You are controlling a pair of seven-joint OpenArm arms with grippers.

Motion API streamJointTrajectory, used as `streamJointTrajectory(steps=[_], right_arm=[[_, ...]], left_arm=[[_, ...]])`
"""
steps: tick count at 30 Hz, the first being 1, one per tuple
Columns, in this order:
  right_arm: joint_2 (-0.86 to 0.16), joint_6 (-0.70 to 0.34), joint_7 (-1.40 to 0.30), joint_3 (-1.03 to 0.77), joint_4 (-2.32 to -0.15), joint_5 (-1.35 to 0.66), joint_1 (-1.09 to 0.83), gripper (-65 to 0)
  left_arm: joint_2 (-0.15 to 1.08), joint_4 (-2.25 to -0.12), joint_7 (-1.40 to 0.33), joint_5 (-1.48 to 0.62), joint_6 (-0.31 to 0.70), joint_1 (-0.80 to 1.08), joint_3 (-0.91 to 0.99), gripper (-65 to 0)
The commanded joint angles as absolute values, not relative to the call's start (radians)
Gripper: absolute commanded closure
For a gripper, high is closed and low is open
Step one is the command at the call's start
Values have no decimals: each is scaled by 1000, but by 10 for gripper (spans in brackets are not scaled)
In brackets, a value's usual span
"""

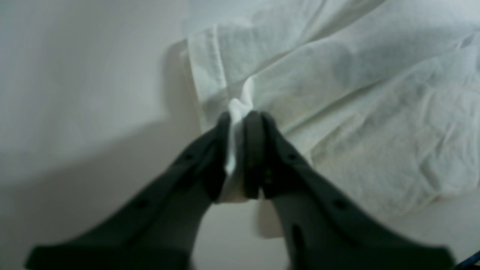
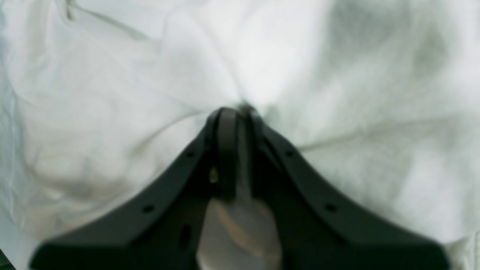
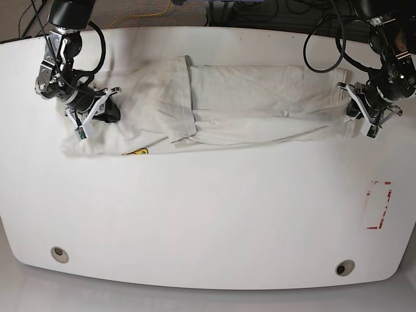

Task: Layout the t-shirt on the table in an organized manner, then fold the t-shirt properly
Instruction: 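Fold the pinched side edge inward with the left gripper toward the right gripper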

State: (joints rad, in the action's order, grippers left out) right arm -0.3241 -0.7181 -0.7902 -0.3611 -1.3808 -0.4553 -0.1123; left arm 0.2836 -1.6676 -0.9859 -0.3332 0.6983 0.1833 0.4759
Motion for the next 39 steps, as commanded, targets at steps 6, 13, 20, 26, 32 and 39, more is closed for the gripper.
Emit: streamJointTrajectory(steps=[6, 13, 20, 26, 32, 39], right_arm=[[-325, -698, -905, -352, -1368, -361, -128, -51], [-325, -698, -905, -352, -1368, -361, -128, -51], [-325, -698, -905, -352, -1368, -361, -130, -51], [-325, -698, -905, -352, -1368, -361, -130, -51], [-325, -698, -905, -352, -1368, -363, -130, -51], [-323, -698, -905, -352, -1368, -363, -130, -51]], left_arm=[[300, -1650, -970, -338, 698, 182, 472, -246], [300, -1652, -972, -343, 698, 182, 470, -308], [300, -1748, -1043, -386, 698, 160, 499, -311], [297, -1833, -1147, -479, 698, 90, 564, -317], [294, -1804, -1194, -441, 698, -15, 561, -317], [292, -1675, -1194, -392, 698, -82, 475, -315]])
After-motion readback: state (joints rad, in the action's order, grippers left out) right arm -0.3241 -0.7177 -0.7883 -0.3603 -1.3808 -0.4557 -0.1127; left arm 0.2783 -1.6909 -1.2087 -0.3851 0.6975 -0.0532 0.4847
